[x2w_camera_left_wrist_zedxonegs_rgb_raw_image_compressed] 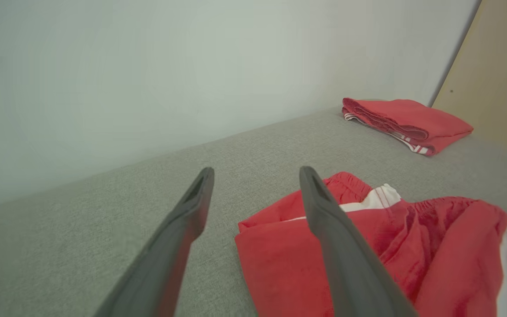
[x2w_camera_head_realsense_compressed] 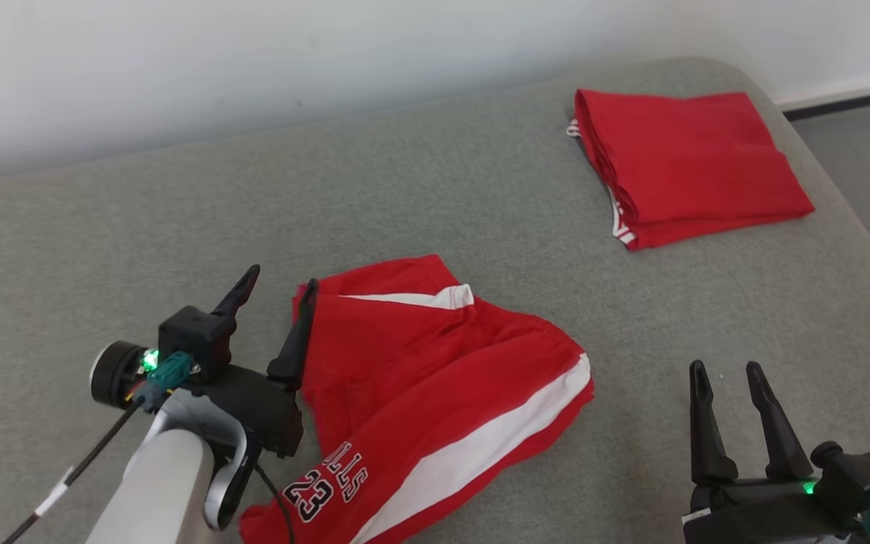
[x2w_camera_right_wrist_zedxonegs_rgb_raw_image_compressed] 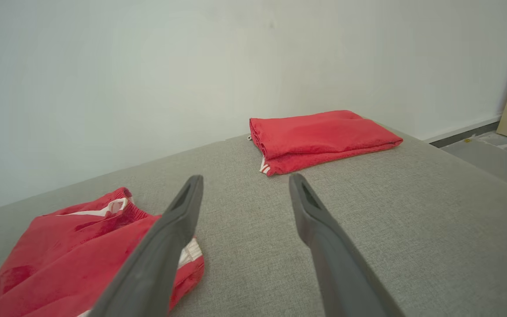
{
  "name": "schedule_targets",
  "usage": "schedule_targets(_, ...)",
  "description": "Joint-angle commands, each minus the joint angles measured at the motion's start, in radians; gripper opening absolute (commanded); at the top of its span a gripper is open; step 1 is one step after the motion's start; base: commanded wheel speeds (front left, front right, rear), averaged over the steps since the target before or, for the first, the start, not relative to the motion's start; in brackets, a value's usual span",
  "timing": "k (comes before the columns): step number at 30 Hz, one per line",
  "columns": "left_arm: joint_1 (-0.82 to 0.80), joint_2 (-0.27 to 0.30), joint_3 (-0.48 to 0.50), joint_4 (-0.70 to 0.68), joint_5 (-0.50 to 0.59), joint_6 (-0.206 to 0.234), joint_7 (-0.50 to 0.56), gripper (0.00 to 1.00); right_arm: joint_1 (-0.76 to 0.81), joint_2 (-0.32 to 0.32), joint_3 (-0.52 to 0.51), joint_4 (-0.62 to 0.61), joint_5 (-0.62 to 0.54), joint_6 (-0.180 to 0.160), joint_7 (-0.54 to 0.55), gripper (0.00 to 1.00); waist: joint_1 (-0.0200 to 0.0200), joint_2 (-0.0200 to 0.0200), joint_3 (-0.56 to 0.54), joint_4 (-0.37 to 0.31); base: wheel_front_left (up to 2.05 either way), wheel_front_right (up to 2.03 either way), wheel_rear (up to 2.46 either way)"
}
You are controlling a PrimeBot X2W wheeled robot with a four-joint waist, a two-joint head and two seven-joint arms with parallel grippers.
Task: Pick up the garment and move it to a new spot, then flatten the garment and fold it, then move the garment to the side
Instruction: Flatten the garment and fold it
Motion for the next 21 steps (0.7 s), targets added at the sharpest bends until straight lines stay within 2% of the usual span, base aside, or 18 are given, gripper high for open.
schedule_targets(1,-0.024,0.009,-0.006,0.011,-0.017,0.001,-0.01,1.0,-0.014,0.004,0.002,0.0,0.002,-0.002,0.0,1.0,-0.0001,-0.0001,0.038,-0.038,0.0,0.0,0.0)
schedule_targets(12,-0.095,0.048,-0.1,0.212,-0.102,0.001,0.062,1.0,-0.031,0.009,0.01,0.022,0.007,-0.002,0.0,1.0,-0.0001,-0.0001,0.06,-0.074,0.0,0.0,0.0)
schedule_targets(18,-0.122,0.041,-0.134,0.289,-0.137,0.001,0.106,1.0,-0.043,0.009,0.007,0.026,0.005,-0.002,0.0,1.0,-0.0001,-0.0001,0.066,-0.081,0.0,0.0,0.0)
schedule_targets(19,-0.127,0.04,-0.143,0.297,-0.145,0.001,0.113,0.91,-0.045,0.01,0.007,0.025,0.004,-0.002,0.0,1.0,-0.0001,-0.0001,0.067,-0.082,0.0,0.0,0.0)
schedule_targets(20,-0.133,0.041,-0.151,0.304,-0.148,0.001,0.117,0.39,-0.046,0.01,0.006,0.024,0.003,-0.002,0.0,1.0,-0.0001,-0.0001,0.068,-0.082,0.0,0.0,0.0)
schedule_targets(21,-0.142,0.043,-0.162,0.307,-0.146,0.001,0.115,0.04,-0.048,0.01,0.006,0.023,0.001,-0.002,0.0,1.0,-0.0001,-0.0001,0.07,-0.082,0.0,0.0,0.0)
